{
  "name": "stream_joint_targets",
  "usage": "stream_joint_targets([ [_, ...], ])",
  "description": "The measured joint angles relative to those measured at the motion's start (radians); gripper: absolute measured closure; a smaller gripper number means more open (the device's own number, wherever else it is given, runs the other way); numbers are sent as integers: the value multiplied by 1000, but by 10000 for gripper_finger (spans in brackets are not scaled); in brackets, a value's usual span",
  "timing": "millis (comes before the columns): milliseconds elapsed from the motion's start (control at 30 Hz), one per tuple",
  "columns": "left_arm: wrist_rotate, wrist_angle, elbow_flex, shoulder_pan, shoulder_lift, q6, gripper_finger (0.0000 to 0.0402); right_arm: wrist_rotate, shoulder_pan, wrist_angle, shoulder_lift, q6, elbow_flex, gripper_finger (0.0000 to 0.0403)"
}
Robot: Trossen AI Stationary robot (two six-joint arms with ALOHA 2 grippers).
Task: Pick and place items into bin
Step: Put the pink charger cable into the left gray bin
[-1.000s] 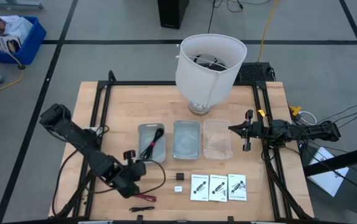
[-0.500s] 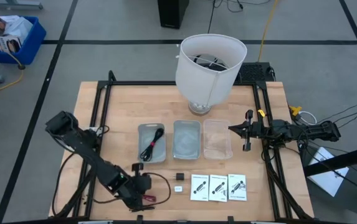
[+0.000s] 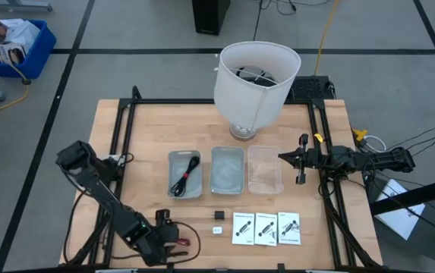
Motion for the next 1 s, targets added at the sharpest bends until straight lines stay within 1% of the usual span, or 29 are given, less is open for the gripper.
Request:
stream_joint_targets([
  [133, 24, -14, 0, 3, 60, 3, 125, 0, 0, 6, 0, 0, 0, 403],
  [233, 79, -9, 0, 3, 92, 10, 125, 0, 0, 7, 0, 0, 0, 403],
  [333, 110, -9, 2, 4, 116, 22, 132, 0, 0, 7, 0, 0, 0, 403],
  [433, 109, -14, 5, 4, 124, 27, 151, 0, 0, 7, 0, 0, 0, 403],
  [533, 110, -17, 4, 13, 127, 27, 184, 0, 0, 7, 0, 0, 0, 403],
  [600, 113, -19, 4, 23, 125, 24, 216, 0, 0, 7, 0, 0, 0, 403],
  [700, 124, -20, 2, 44, 119, 18, 282, 0, 0, 7, 0, 0, 0, 403],
  [800, 139, -16, -1, 64, 105, 22, 359, 0, 0, 7, 0, 0, 0, 403],
  [833, 142, -12, -2, 70, 98, 21, 376, 0, 0, 7, 0, 0, 0, 403],
  [900, 124, -8, -2, 81, 76, 21, 381, 0, 0, 7, 0, 0, 0, 403],
  [1000, 54, 4, 2, 91, 25, 51, 374, 0, 0, 7, 0, 0, 0, 403],
])
